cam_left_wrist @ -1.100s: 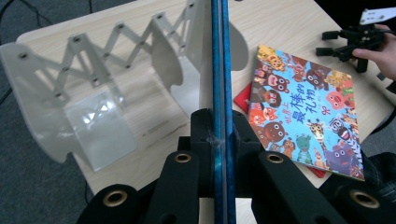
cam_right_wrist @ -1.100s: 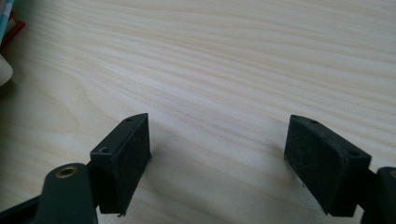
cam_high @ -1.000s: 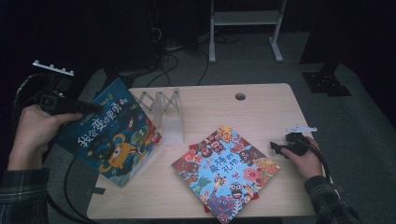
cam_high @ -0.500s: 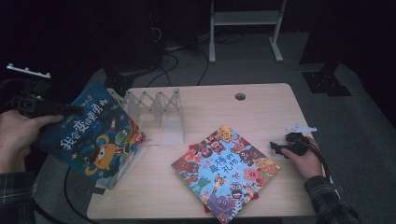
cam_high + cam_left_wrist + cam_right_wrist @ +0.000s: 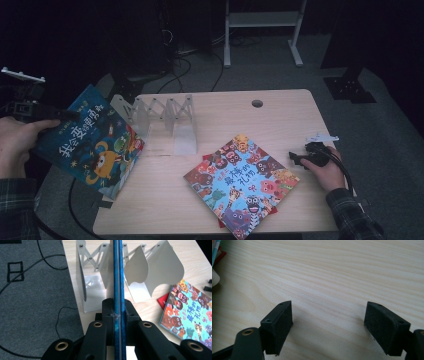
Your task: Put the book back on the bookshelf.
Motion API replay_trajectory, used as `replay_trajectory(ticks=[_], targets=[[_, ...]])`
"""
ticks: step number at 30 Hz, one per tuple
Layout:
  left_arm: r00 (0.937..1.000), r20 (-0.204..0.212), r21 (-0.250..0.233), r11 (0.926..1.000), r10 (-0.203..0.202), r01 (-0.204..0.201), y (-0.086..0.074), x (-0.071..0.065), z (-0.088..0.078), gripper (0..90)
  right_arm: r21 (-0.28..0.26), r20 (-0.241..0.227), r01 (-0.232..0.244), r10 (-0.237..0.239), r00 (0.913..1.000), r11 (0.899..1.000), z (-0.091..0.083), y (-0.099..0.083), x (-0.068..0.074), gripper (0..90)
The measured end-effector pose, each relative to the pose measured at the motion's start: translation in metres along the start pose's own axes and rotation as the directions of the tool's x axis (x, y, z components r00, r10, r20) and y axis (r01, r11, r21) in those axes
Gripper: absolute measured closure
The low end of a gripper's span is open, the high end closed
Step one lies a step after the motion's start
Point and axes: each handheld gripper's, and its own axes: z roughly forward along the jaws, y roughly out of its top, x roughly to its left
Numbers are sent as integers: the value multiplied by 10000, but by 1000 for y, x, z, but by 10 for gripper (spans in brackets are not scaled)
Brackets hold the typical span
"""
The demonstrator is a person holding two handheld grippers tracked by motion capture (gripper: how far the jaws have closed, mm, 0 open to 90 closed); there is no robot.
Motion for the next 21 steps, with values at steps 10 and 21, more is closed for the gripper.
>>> replay_trajectory(ticks=[10, 21], targets=[[9991, -364, -64, 9998, -196, 194, 19, 0, 11, 825, -3, -32, 29, -29, 10000, 10000, 0, 0, 0, 214], [9972, -604, -193, 9989, -448, 438, 41, -7, 27, 826, 2, -111, 98, -98, 9999, 10000, 0, 0, 1, 213]])
